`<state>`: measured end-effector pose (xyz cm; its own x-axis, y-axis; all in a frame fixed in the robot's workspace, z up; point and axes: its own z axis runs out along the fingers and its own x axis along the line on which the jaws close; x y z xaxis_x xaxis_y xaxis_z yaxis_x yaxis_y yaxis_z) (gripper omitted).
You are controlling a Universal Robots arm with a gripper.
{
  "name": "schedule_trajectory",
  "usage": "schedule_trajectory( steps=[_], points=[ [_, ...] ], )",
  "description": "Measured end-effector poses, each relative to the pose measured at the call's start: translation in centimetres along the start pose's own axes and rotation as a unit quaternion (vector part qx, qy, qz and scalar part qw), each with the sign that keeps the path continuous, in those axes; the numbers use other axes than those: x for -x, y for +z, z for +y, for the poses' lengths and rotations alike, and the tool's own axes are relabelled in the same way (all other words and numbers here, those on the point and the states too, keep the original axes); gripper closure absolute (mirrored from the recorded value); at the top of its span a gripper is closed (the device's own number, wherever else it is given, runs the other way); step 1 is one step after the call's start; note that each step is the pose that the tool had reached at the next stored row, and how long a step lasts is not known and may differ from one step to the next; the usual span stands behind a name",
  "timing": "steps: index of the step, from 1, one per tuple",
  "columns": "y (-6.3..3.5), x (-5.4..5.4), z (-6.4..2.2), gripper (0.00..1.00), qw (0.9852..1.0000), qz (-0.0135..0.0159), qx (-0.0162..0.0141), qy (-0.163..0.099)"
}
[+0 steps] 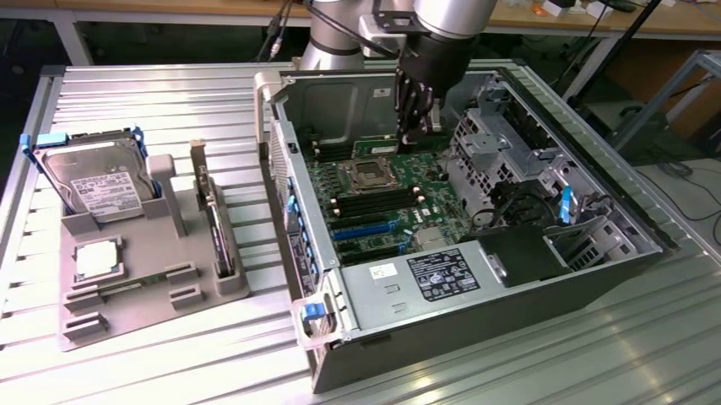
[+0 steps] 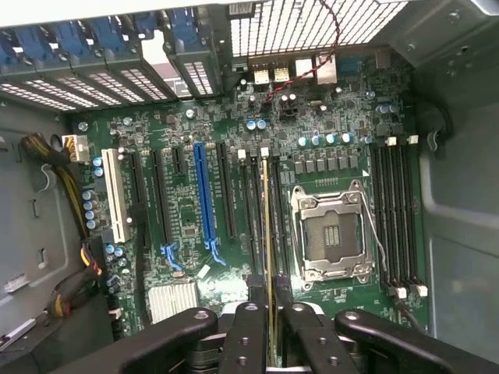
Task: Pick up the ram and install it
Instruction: 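Insert the ram into the slot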
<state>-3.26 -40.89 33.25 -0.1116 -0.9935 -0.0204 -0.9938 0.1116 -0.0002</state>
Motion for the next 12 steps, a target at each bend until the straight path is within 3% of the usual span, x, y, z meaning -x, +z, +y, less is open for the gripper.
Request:
schedule_trajectory(
  steps=[12],
  points=[
    [3.59, 0.3, 0.11, 0.85, 1.0, 0.0, 0.0002, -0.009]
  ],
)
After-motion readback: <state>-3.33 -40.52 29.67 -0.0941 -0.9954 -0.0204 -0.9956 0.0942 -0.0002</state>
